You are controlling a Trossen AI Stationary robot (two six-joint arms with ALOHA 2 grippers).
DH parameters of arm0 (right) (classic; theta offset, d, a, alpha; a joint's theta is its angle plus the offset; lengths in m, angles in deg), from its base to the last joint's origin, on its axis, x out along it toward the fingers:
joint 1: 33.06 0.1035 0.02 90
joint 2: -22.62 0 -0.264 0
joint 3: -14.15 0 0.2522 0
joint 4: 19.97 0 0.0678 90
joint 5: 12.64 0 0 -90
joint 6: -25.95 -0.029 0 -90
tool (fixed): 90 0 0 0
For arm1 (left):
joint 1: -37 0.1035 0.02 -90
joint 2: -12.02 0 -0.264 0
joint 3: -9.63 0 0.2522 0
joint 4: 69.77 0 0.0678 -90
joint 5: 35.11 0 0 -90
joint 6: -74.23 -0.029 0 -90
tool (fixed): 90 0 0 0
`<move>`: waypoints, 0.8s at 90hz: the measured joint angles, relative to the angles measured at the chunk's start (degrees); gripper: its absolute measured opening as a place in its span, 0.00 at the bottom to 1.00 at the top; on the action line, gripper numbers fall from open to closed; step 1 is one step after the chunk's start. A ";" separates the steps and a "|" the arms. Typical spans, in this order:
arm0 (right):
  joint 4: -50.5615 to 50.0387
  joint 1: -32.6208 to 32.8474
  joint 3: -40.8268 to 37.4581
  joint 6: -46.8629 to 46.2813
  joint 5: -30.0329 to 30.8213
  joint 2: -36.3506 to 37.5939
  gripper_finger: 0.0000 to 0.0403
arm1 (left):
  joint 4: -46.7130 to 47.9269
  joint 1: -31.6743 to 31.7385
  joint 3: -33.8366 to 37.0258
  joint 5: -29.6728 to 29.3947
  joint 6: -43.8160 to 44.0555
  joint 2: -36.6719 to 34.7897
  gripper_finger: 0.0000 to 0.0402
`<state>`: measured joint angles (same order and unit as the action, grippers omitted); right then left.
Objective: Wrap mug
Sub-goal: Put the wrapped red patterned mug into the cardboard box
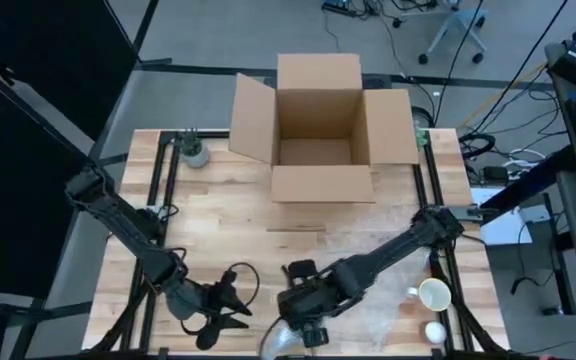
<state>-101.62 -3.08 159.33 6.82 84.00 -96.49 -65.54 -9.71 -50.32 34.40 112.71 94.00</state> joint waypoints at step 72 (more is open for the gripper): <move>16.87 -31.23 0.26 27.87 32.48 26.15 0.11 | 3.99 2.19 -0.09 -12.96 -7.41 0.13 0.32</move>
<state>-84.75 -34.32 159.58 34.68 116.48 -70.34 -61.56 -7.51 -50.41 21.44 105.30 94.13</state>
